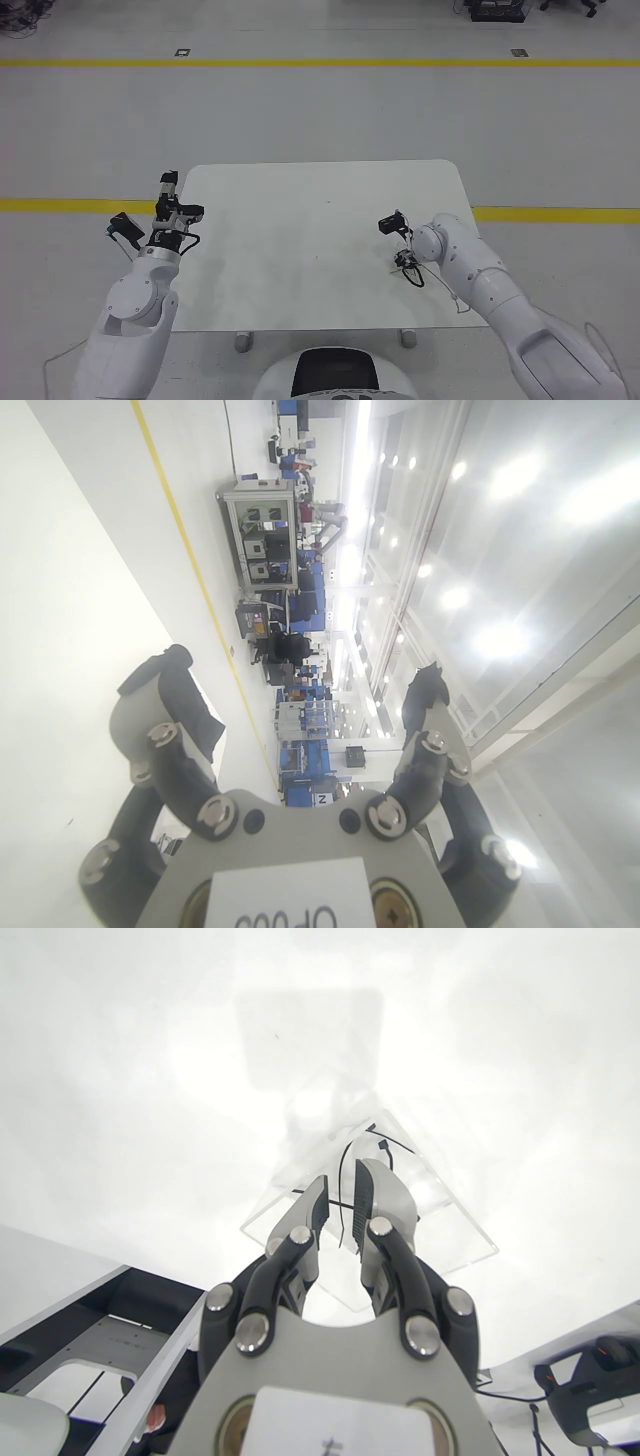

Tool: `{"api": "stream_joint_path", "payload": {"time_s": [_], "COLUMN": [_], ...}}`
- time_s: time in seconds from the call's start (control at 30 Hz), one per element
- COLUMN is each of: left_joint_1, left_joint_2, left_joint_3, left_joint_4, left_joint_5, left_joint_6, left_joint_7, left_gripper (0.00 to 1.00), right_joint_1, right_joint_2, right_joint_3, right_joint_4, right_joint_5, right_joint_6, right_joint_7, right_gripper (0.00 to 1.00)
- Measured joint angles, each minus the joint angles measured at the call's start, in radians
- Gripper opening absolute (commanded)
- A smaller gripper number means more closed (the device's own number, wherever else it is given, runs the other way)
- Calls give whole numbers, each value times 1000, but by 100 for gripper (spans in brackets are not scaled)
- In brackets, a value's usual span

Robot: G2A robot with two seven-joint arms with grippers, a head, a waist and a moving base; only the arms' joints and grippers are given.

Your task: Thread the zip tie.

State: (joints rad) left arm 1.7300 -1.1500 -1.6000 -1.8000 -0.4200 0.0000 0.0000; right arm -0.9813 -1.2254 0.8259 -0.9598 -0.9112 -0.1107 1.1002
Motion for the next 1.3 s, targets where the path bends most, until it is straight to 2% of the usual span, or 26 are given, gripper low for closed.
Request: {"api": "stream_joint_path", "payload": {"time_s": [0.53, 1.1, 1.2, 1.3], "left_joint_1": [0, 0, 0, 0], "left_joint_2": [0, 0, 0, 0], "left_joint_3": [0, 0, 0, 0], "left_joint_4": [0, 0, 0, 0], "left_joint_5": [0, 0, 0, 0], "left_joint_6": [0, 0, 0, 0], "left_joint_7": [0, 0, 0, 0], "left_gripper": [100, 100, 100, 100], "right_joint_1": [21, 29, 30, 32], "right_joint_2": [-17, -27, -30, -31], "right_joint_3": [-14, -20, -23, -23], "right_joint_4": [48, 65, 67, 68], "right_joint_5": [2, -10, -10, -11], "right_joint_6": [6, 15, 14, 15], "right_joint_7": [-15, -20, -19, -17], "right_gripper": [10, 9, 0, 0]}}
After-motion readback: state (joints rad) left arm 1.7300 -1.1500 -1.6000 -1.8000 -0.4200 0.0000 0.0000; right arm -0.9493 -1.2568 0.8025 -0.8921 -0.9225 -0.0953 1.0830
